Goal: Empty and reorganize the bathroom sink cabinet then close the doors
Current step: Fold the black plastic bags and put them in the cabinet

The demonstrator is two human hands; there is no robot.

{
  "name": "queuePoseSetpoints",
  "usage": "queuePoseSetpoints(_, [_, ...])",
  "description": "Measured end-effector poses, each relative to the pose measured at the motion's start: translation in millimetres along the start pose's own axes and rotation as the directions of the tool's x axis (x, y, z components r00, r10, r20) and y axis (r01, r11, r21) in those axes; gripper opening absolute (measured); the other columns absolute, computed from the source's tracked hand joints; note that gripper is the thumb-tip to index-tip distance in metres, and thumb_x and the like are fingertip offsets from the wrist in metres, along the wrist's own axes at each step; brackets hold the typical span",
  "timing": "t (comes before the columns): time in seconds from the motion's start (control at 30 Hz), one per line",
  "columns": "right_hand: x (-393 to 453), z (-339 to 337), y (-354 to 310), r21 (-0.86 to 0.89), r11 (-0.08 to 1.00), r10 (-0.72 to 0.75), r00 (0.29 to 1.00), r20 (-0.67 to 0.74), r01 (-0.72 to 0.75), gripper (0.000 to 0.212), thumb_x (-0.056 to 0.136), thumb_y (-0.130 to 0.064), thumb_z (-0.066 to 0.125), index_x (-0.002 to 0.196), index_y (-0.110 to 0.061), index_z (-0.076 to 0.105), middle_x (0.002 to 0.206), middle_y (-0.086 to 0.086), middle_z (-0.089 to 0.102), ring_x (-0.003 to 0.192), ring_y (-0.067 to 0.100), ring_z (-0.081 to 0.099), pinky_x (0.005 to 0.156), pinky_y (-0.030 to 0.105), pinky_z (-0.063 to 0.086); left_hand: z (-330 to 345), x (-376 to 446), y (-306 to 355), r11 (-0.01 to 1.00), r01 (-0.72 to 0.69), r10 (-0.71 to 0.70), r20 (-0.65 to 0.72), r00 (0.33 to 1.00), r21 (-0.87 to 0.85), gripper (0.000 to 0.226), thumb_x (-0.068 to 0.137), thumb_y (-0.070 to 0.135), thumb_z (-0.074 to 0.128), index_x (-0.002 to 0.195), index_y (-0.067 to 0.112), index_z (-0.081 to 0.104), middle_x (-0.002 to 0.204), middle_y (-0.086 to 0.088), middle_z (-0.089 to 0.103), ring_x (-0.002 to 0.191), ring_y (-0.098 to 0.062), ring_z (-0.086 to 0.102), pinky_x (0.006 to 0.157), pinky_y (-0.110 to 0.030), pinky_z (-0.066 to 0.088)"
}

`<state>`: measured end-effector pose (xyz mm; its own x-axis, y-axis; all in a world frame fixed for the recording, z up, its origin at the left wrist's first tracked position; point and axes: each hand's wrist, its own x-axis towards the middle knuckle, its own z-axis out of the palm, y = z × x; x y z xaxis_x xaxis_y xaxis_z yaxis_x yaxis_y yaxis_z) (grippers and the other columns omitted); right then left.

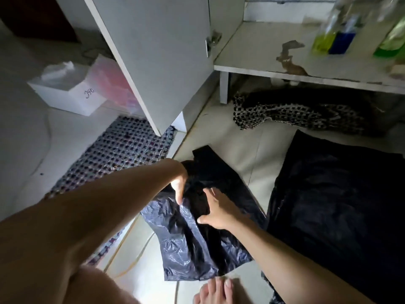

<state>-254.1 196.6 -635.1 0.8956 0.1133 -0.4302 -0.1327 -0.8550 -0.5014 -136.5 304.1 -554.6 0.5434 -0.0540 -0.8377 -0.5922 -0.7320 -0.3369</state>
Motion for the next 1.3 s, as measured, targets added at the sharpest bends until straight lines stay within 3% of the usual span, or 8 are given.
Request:
queuePoseSetpoints(0.1, [14,15,-8,-0.133,0.991,0.010,1.000,-0.003,-0.011,0.101,0.072,-0.048,0.072,0.150,-0.025,0.012,0.156,0.009,0.010,0.140,0.031,0.022,0.114,0.048,0.023,11,8,-6,1.000,0.002,-0.002,0.001,1.000,-0.028,0.079,0.070,0.063,0.070,0.128,0.011,0.058,0.133,-0.005,0.057,0.119,-0.029,0.055,0.100,-0.035,0.044])
queuePoseSetpoints(0.2, [22,25,-9,-0.222,0.975,0.010,1.000,-0.001,-0.010,0.079,0.075,-0.049,0.068,0.142,-0.028,0.032,0.158,0.008,0.007,0.143,0.031,0.014,0.115,0.054,0.010,22,16,0,0.999,-0.034,0.034,-0.001,0.999,-0.037,0.067,0.083,0.051,0.065,0.132,0.008,0.054,0.135,-0.008,0.055,0.119,-0.029,0.054,0.090,-0.032,0.043])
queuePoseSetpoints(0.3, [24,35,-7,-0.287,0.958,-0.011,0.999,-0.053,-0.004,0.063,0.080,-0.045,0.065,0.134,-0.023,0.043,0.154,0.010,0.019,0.139,0.030,0.023,0.114,0.053,0.011,27,18,7,0.998,-0.055,0.055,-0.029,0.998,0.003,0.059,0.087,0.044,0.063,0.132,0.007,0.054,0.133,-0.010,0.056,0.118,-0.030,0.054,0.089,-0.033,0.044])
queuePoseSetpoints(0.67, [28,32,27,-0.244,0.958,0.116,0.980,-0.160,-0.153,0.098,0.075,-0.041,0.073,0.148,-0.019,0.012,0.155,0.014,0.016,0.138,0.034,0.026,0.113,0.055,0.017,77,19,-19,0.997,0.075,-0.074,0.124,0.989,-0.002,0.081,0.082,0.059,0.061,0.141,0.006,0.043,0.144,-0.011,0.047,0.130,-0.032,0.046,0.106,-0.036,0.037])
queuePoseSetpoints(0.83, [22,36,44,-0.314,0.935,0.126,0.982,-0.141,-0.165,0.063,0.084,-0.043,0.062,0.135,-0.014,0.037,0.141,0.010,0.034,0.128,0.030,0.038,0.107,0.046,0.027,71,20,-24,0.992,0.038,-0.043,-0.035,0.998,-0.120,0.040,0.093,0.017,0.059,0.130,0.002,0.053,0.126,-0.012,0.059,0.115,-0.026,0.057,0.097,-0.031,0.046])
queuePoseSetpoints(1.0, [14,37,45,-0.360,0.925,0.058,0.980,-0.191,-0.124,0.035,0.095,-0.013,0.037,0.126,-0.016,0.053,0.132,0.009,0.045,0.116,0.029,0.048,0.098,0.042,0.035,42,16,-21,0.989,0.023,-0.041,-0.118,0.992,-0.148,0.035,0.091,0.009,0.058,0.125,-0.001,0.056,0.125,-0.014,0.059,0.111,-0.027,0.058,0.094,-0.031,0.048])
queuePoseSetpoints(1.17, [16,11,37,-0.125,0.971,0.185,0.971,-0.151,-0.204,0.020,0.094,-0.022,0.041,0.104,-0.014,0.056,0.119,0.007,0.054,0.113,0.032,0.055,0.097,0.040,0.040,-5,-7,-25,0.971,0.017,-0.079,-0.253,0.964,-0.237,0.031,0.092,0.003,0.052,0.123,-0.002,0.055,0.126,-0.015,0.058,0.113,-0.029,0.059,0.095,-0.032,0.050])
queuePoseSetpoints(1.3, [14,-49,28,-0.025,0.986,0.168,0.983,0.070,-0.166,0.026,0.087,-0.024,0.052,0.066,-0.014,0.040,0.079,0.007,0.049,0.076,0.023,0.050,0.059,0.027,0.037,-51,-41,-19,0.962,-0.060,-0.086,-0.507,0.858,-0.266,0.030,0.089,-0.001,0.050,0.119,-0.001,0.057,0.120,-0.015,0.061,0.107,-0.029,0.062,0.082,-0.032,0.051])
